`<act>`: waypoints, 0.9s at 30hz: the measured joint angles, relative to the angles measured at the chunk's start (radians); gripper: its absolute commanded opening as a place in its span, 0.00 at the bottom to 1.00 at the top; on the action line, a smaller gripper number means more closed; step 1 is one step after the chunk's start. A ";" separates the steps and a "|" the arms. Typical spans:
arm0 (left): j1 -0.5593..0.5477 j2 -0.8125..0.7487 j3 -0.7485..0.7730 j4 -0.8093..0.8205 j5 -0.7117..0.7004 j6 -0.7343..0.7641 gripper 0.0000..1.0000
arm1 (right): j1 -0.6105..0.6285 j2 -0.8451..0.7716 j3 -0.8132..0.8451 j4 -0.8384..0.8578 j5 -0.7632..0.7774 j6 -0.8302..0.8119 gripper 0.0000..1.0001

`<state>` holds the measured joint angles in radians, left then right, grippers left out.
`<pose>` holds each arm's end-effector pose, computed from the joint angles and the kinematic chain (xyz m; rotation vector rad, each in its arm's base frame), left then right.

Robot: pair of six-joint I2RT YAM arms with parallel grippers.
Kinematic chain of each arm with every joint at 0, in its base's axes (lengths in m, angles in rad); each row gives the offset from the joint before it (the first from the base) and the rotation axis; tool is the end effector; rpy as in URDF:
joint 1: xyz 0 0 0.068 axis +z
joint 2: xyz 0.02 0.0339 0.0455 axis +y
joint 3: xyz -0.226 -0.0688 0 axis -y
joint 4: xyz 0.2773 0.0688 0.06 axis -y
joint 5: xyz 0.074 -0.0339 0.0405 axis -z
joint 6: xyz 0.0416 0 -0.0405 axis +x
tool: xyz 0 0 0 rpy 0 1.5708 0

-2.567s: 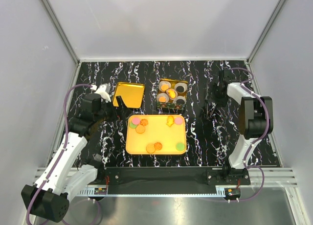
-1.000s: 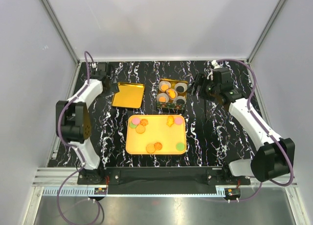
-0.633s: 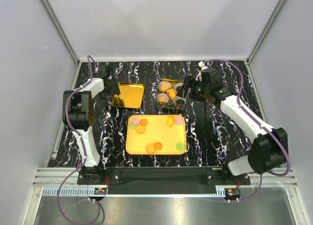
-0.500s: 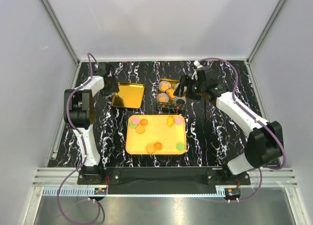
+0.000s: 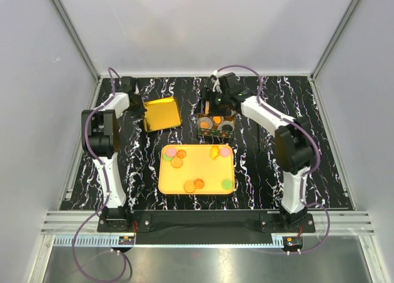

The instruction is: Pack the cookies

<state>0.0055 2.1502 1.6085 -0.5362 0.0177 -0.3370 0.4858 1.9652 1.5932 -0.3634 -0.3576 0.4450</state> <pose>0.4670 0.0018 0.1092 -0.4467 2.6173 -0.1334 0.4095 0.2327 0.2015 -0.2421 2.4026 0.8682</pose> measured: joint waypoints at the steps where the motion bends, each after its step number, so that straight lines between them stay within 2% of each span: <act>1: 0.006 0.002 0.004 -0.001 0.018 -0.002 0.00 | 0.008 0.037 0.034 -0.006 -0.009 0.000 0.81; 7: 0.056 0.002 0.005 -0.019 0.134 -0.030 0.00 | 0.047 0.235 0.267 -0.040 -0.057 -0.003 0.81; 14: 0.078 -0.022 -0.018 -0.015 0.228 -0.053 0.00 | 0.058 0.371 0.454 -0.084 -0.079 -0.004 0.81; 19: 0.082 -0.072 -0.057 -0.012 0.277 -0.056 0.00 | 0.060 0.441 0.549 -0.113 -0.079 -0.004 0.81; 27: 0.101 -0.132 -0.130 0.024 0.329 -0.057 0.00 | 0.061 0.508 0.581 -0.116 -0.112 0.027 0.81</act>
<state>0.1070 2.0178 1.4784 -0.5121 0.3470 -0.3939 0.5472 2.4729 2.1746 -0.4793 -0.4694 0.4717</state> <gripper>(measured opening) 0.020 0.808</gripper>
